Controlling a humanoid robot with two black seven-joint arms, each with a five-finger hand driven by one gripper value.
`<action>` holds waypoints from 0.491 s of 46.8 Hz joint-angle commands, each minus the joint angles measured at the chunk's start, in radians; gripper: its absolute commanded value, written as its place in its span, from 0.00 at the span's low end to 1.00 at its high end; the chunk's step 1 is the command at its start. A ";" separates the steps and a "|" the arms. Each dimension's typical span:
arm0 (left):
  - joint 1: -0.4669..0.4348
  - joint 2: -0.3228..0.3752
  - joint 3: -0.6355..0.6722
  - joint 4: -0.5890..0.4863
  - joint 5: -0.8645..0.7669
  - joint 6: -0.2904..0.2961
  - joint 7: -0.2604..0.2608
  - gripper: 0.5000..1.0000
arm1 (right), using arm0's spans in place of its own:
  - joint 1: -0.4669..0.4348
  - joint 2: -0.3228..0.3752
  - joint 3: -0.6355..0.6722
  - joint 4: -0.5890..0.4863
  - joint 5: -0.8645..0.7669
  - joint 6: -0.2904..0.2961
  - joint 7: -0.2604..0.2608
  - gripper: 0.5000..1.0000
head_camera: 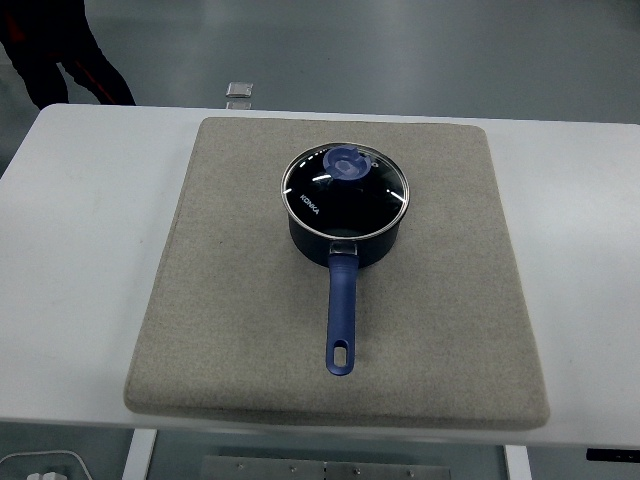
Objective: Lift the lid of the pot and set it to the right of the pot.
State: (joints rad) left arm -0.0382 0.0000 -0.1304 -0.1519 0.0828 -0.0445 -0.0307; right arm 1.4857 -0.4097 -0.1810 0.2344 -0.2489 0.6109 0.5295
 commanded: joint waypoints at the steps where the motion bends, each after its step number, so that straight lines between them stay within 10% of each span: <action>1: 0.000 0.000 0.000 0.000 0.000 0.000 0.000 1.00 | 0.021 -0.001 0.000 0.000 -0.030 0.000 0.041 0.89; 23: 0.000 0.000 0.000 0.000 0.000 0.000 0.000 1.00 | 0.122 -0.009 -0.002 0.031 -0.415 0.000 0.081 0.89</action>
State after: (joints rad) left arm -0.0388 0.0000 -0.1304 -0.1519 0.0828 -0.0445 -0.0308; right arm 1.6002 -0.4195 -0.1827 0.2620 -0.5851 0.6109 0.6113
